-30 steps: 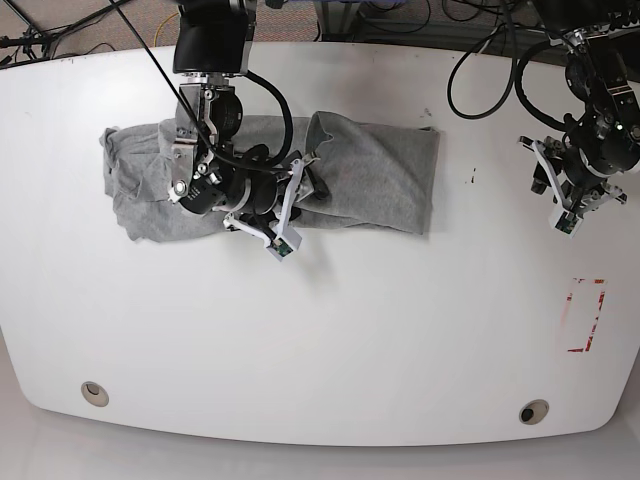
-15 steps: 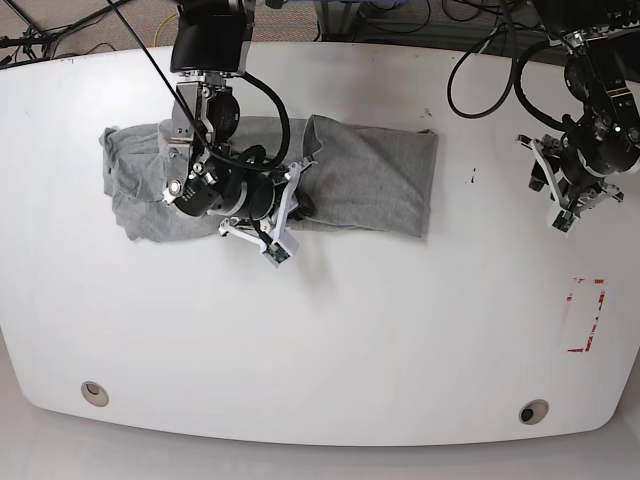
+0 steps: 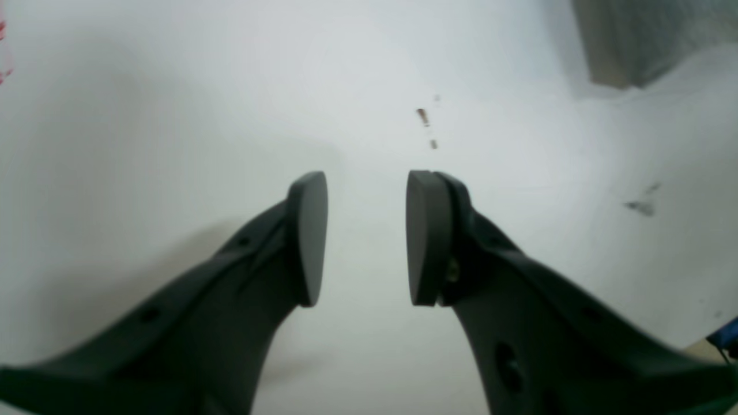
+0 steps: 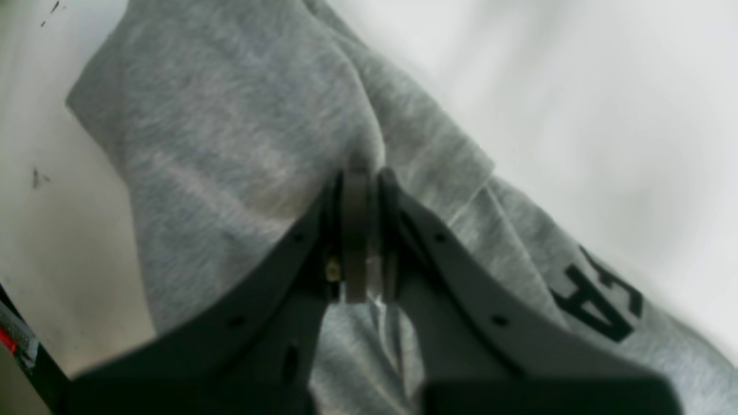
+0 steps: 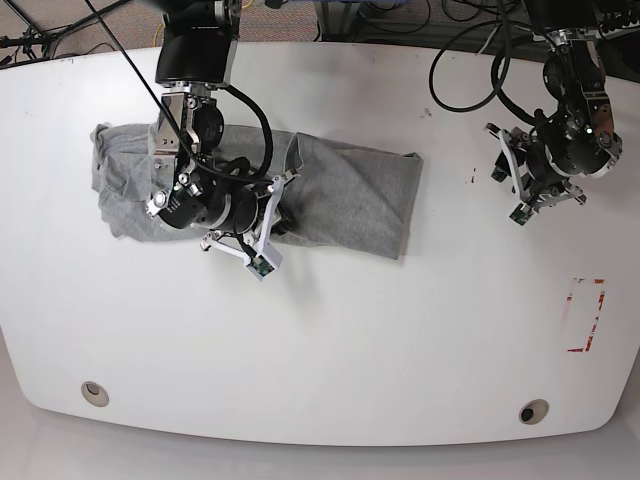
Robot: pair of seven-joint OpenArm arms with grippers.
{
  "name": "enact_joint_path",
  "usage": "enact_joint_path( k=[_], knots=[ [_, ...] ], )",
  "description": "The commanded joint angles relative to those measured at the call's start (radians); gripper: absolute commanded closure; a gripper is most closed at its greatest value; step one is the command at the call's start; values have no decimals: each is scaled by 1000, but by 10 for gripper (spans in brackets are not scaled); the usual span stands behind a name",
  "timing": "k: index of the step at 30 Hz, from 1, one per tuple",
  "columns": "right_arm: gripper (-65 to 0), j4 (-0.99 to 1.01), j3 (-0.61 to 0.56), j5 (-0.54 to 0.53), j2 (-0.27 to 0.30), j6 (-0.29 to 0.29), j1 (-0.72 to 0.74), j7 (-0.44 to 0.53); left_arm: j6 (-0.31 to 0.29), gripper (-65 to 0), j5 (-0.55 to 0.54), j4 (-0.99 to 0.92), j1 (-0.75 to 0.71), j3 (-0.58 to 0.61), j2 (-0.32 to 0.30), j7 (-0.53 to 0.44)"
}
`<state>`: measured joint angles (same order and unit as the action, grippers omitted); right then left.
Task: Fold the T-shirt properly
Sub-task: 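Press the right gripper on the strip's end and move left gripper inward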
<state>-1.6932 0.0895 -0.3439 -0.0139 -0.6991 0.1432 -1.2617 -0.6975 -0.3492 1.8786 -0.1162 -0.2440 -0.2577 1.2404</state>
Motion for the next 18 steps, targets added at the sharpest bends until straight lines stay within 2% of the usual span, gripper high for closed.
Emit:
enact_joint_path(
  k=[1, 5, 9, 11, 14, 18],
  knots=[
    [-51, -17, -4, -19, 16, 1, 39, 18, -1, -203, -11, 19, 14, 28, 2, -14],
    [-163, -17, -6, -21, 24, 1, 42, 18, -1, -203, -15, 19, 19, 73, 18, -14],
    [-315, -26, -1, -14, 29, 1, 45, 18, -1, -203, -11, 22, 22, 84, 71, -14],
    [-361, -38, 0, -14, 42, 1, 52, 18, -1, -203, -9, 20, 40, 85, 96, -15],
    [-388, -80, 28, -24, 73, 1, 62, 18, -1, -203, -7, 14, 75, 85, 140, -15],
    [-385, -132, 112, -25, 85, 1, 54, 14, -1, -204, -7, 0, 111, 85, 199, -15]
  ],
)
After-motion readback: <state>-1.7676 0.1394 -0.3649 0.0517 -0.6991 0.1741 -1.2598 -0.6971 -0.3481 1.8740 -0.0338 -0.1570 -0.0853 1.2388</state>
